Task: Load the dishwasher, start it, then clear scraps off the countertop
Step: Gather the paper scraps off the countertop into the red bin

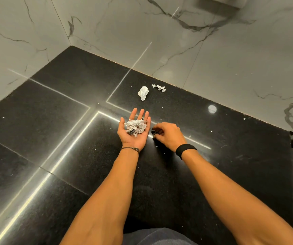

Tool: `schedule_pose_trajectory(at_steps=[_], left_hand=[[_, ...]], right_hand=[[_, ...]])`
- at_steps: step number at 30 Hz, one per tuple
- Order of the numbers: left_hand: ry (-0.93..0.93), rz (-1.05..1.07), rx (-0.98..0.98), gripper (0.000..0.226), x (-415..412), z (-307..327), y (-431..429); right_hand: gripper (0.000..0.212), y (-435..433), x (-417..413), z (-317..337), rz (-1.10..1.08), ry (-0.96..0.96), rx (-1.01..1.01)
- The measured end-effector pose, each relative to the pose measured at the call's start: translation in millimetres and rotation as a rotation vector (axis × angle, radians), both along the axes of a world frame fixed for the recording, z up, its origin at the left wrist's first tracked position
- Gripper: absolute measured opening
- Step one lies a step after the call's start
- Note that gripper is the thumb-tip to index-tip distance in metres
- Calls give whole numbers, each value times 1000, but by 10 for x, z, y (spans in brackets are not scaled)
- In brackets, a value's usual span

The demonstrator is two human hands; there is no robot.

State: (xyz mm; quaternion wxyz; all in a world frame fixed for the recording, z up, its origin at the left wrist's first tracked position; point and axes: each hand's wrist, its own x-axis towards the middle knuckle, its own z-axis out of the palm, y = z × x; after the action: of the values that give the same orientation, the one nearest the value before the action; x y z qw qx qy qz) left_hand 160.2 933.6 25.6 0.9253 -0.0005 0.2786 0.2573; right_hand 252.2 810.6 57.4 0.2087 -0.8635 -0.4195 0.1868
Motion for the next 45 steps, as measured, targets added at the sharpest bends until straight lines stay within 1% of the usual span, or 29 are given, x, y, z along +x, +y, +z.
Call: schedule_pose_trajectory(at_steps=[3,5,7,9,10,12,14,18,23,26,30,35,38,40,42,43,45], left_hand=[[10,-9,10,62,-2,27,8],[2,-11,14,62,-4,32,16],[2,-17,21,62,-7,31,21],[-5,-20,32,63,6,26,24],[-11,-22,41,63,15,21,24],[-26,-32,60,65,36,9,15],[-48,-51,71,65,60,-7,2],[-79,-54,40,64,112,-21,4],[-78,-26,40,62,143,-13,89],[-53,-11,55,61,159,7,171],[-40,29,63,60,270,32,382],[-38,92,20,60,373,71,669],[-52,107,18,60,360,82,783],[-50,117,28,59,303,82,820],[-37,122,32,59,233,67,846],[-31,127,31,60,198,53,856],[-20,132,33,60,151,19,884]], right_hand=[[21,-9,-49,-35,63,-104,34],[21,-22,-54,-65,69,-104,37],[19,-17,-51,-74,-37,-18,102],[15,25,-48,-16,-184,128,268],[14,60,-59,32,-212,177,358],[15,132,-106,162,-187,245,486],[16,189,-174,276,-128,283,542],[14,256,-208,286,-20,196,428],[11,310,-136,240,-147,247,501],[10,413,-9,222,-192,226,480],[15,730,258,223,-160,171,395],[24,1240,670,192,-69,-45,259],[41,1517,908,145,48,-158,63],[50,1626,980,45,129,-156,-83],[46,1628,983,-62,209,-169,-162],[42,1594,964,-113,240,-202,-162],[31,1496,891,-160,260,-270,-95]])
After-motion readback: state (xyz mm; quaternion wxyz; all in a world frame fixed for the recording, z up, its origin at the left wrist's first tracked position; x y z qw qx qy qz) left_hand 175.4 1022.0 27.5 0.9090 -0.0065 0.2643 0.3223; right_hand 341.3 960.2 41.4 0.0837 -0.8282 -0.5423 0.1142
